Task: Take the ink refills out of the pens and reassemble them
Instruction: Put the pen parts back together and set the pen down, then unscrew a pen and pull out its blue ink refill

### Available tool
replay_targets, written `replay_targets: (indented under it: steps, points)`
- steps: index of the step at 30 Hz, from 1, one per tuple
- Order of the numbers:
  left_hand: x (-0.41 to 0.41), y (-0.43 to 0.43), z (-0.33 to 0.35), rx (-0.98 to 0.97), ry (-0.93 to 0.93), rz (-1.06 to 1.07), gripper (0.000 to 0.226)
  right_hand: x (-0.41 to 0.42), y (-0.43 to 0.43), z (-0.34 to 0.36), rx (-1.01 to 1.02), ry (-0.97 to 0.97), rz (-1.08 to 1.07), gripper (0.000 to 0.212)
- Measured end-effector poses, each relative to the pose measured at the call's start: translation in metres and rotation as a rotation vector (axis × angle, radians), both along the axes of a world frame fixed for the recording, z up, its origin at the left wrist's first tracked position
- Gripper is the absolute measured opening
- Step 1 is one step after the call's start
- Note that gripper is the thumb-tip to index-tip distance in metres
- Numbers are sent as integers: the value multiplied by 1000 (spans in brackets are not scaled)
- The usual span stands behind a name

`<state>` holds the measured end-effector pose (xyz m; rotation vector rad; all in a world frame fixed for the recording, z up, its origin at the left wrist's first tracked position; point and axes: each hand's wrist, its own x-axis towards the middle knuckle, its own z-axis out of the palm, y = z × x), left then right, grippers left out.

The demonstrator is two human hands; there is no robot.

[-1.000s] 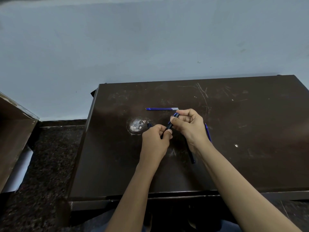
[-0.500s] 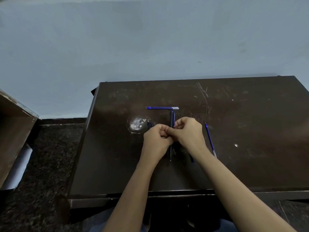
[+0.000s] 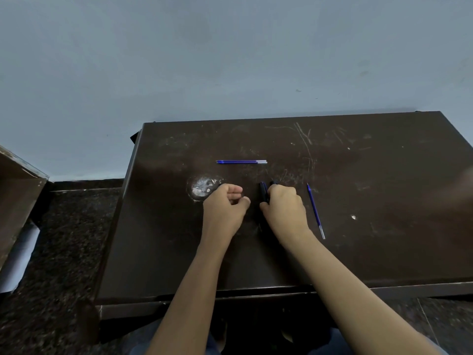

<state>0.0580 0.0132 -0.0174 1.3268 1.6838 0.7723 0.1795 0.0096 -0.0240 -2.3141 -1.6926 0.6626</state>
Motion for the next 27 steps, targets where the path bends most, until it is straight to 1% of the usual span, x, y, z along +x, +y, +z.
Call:
replay_targets:
  steps: [6, 10, 15, 17, 18, 20, 21, 23, 25, 27]
  points:
    - [-5, 2, 0, -12, 206, 50, 32, 4, -2, 4, -2, -65, 15, 20]
    - [-7, 3, 0, -63, 252, 37, 37, 5, -1, 2, 4, -81, 4, 10]
    - [-8, 2, 0, -103, 270, 15, 41, 9, -1, -2, 25, -63, -15, 8]
    - [-7, 0, 3, -127, 336, 0, 51, 10, 0, -3, 34, -51, -19, 8]
    - [-5, -2, 4, -156, 392, -11, 60, 11, 0, -3, 43, -39, -24, 8]
    - [-2, -9, 5, -260, 481, -35, 77, 12, 1, -4, 74, -1, -44, 10]
    - [0, -12, 4, -317, 490, -47, 80, 12, 1, -4, 92, 31, -55, 11]
    - [2, -16, 2, -374, 488, -67, 73, 12, 1, -7, 119, 133, -68, 12]
    - [2, -16, 2, -366, 533, -101, 60, 11, 1, -8, 123, 271, -78, 12]
    - [1, -14, 5, -349, 568, -146, 49, 8, 2, -5, 73, 426, -89, 20]
